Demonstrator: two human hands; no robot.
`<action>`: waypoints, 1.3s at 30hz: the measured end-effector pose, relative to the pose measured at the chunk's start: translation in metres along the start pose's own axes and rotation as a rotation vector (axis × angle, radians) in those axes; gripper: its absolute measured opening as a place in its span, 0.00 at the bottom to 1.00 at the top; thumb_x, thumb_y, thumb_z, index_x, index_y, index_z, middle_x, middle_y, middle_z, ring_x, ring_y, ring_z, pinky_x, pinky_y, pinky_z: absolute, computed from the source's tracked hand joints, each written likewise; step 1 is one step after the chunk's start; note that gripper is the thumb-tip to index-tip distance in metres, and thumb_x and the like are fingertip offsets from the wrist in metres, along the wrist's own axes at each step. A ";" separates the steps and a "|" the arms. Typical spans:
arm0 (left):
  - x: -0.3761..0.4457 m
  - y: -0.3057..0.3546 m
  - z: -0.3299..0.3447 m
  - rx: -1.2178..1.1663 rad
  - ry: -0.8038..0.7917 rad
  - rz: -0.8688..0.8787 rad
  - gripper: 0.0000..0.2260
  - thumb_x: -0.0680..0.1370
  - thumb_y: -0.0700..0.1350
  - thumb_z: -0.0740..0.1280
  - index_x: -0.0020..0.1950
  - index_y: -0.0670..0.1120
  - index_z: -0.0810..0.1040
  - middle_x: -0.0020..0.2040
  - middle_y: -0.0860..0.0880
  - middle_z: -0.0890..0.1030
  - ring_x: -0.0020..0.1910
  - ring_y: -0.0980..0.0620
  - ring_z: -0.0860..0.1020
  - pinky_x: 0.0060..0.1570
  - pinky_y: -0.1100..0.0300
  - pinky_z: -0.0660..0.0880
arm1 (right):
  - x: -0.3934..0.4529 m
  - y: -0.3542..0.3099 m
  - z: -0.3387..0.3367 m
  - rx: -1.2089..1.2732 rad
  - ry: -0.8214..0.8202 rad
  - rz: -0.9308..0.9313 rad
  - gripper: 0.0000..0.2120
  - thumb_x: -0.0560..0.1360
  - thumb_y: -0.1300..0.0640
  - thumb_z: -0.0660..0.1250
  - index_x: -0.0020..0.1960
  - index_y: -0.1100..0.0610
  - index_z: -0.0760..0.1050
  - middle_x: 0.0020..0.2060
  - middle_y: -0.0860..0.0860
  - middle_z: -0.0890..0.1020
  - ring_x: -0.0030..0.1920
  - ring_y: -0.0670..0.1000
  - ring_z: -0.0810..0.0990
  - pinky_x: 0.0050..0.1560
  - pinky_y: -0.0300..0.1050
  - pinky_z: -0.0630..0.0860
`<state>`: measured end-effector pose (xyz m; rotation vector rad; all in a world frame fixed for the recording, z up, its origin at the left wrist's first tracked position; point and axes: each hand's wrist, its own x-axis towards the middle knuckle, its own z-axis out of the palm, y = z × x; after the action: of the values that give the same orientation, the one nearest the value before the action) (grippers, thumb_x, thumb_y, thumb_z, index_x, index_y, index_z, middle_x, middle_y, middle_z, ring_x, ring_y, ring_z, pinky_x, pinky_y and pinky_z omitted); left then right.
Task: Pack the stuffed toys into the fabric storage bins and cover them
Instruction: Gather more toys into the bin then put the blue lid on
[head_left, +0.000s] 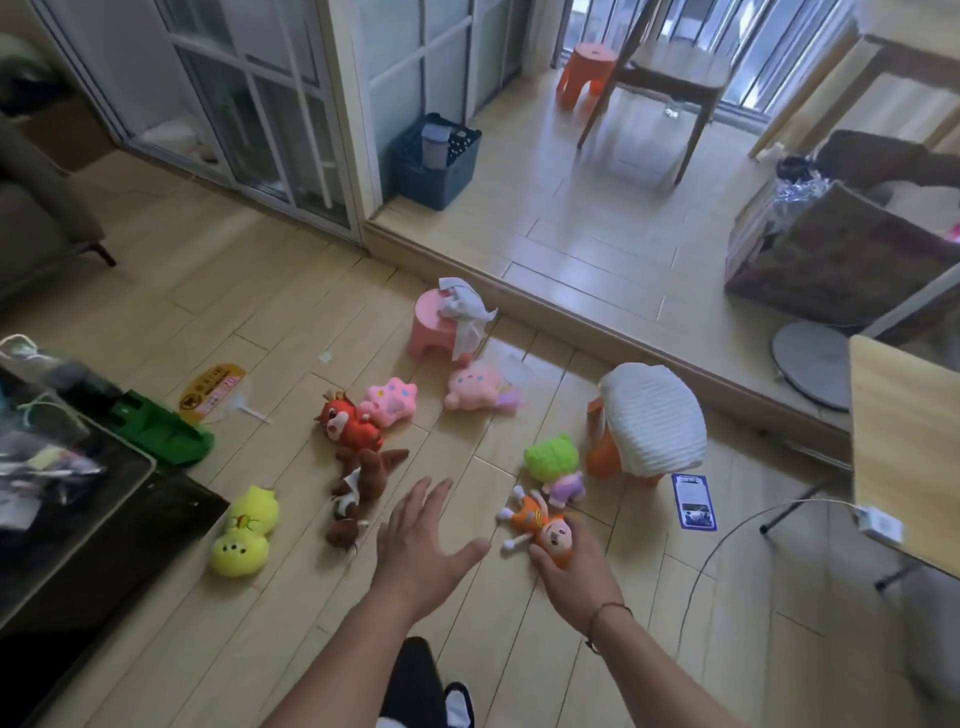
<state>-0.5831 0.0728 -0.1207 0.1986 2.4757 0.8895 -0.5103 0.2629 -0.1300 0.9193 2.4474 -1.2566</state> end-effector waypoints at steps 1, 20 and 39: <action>0.013 0.004 0.003 0.008 -0.021 -0.006 0.47 0.60 0.75 0.52 0.77 0.59 0.55 0.79 0.55 0.51 0.78 0.53 0.49 0.76 0.47 0.51 | 0.012 0.002 -0.003 -0.008 -0.007 0.027 0.23 0.69 0.47 0.68 0.63 0.44 0.69 0.54 0.43 0.78 0.55 0.47 0.77 0.58 0.50 0.75; 0.355 -0.036 0.275 0.396 -0.458 0.002 0.42 0.62 0.72 0.58 0.75 0.62 0.56 0.79 0.54 0.55 0.77 0.51 0.53 0.73 0.41 0.54 | 0.355 0.238 0.058 0.063 -0.045 0.567 0.35 0.70 0.50 0.71 0.73 0.54 0.62 0.68 0.57 0.69 0.67 0.57 0.70 0.65 0.45 0.66; 0.361 -0.143 0.448 0.527 -0.472 0.057 0.44 0.71 0.62 0.65 0.79 0.52 0.44 0.80 0.50 0.47 0.79 0.46 0.45 0.75 0.41 0.45 | 0.433 0.382 0.139 -0.509 -0.298 -0.175 0.41 0.58 0.38 0.74 0.68 0.41 0.62 0.64 0.58 0.68 0.57 0.63 0.75 0.54 0.51 0.77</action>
<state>-0.6672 0.3187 -0.6542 0.5861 2.2018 0.1554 -0.6138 0.5002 -0.6640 0.3607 2.4558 -0.6881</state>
